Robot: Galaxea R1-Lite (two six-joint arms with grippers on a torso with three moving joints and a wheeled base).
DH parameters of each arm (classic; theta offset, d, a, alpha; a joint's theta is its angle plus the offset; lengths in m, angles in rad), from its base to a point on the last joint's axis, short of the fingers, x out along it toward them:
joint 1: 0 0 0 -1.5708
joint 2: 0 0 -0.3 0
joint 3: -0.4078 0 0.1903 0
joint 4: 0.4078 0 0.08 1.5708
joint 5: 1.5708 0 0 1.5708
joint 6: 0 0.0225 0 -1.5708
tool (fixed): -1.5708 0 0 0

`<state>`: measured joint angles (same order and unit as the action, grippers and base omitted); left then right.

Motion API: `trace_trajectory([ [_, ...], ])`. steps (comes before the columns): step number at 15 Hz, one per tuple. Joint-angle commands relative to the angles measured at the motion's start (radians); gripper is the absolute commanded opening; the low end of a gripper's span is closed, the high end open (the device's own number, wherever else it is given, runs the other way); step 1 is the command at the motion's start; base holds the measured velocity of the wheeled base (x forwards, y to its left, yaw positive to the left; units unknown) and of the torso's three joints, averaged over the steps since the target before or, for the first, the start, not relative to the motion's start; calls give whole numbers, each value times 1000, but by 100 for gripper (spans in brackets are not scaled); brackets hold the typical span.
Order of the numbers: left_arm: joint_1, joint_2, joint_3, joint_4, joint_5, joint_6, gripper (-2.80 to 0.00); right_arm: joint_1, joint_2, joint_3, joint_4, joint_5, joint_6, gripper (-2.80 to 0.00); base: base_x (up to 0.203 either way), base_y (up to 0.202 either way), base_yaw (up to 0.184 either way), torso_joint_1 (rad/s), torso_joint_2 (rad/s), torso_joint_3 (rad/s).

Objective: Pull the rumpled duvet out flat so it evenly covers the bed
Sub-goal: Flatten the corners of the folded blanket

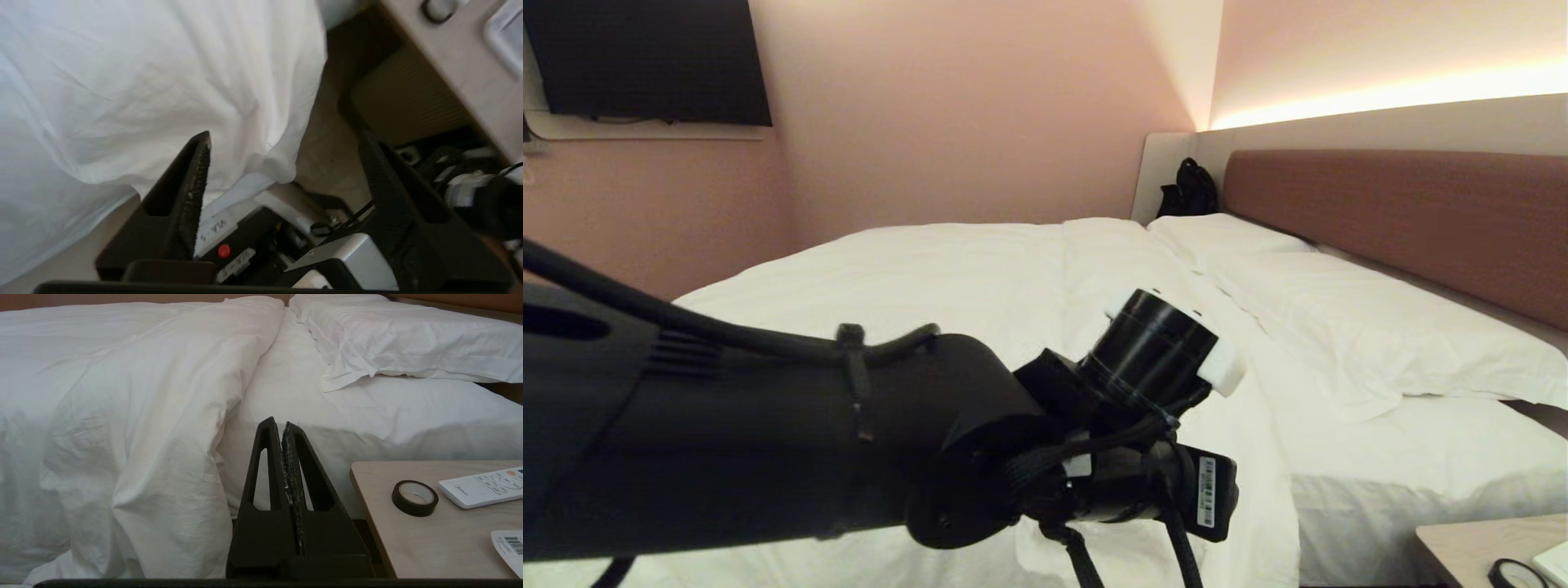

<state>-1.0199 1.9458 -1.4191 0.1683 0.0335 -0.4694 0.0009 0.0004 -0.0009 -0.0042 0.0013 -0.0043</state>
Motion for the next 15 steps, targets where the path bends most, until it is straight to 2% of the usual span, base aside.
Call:
trace_trajectory([
  [1,14,-111,3,8,16,-3,0,1,1,1,0,0,0,-280,0,0,0,0,0,0],
  [8,154,-648,70,247,242,30,0,1,1,0,0,0,-2,-280,0,0,0,0,0,0],
  [9,166,-717,82,292,306,36,0,1,1,1,0,0,-2,-280,0,0,0,0,0,0],
  [11,208,-817,120,350,484,56,0,1,1,-1,0,0,-2,-280,0,0,0,0,0,0],
  [12,249,-860,143,359,527,73,0,1,1,0,0,0,-2,-280,0,0,0,0,0,0],
  [14,328,-937,191,365,532,99,0,1,1,-1,0,0,-2,-280,0,0,0,0,0,0],
  [15,348,-979,210,367,532,102,-280,1,1,-1,0,2,-2,-280,0,0,0,0,0,0],
])
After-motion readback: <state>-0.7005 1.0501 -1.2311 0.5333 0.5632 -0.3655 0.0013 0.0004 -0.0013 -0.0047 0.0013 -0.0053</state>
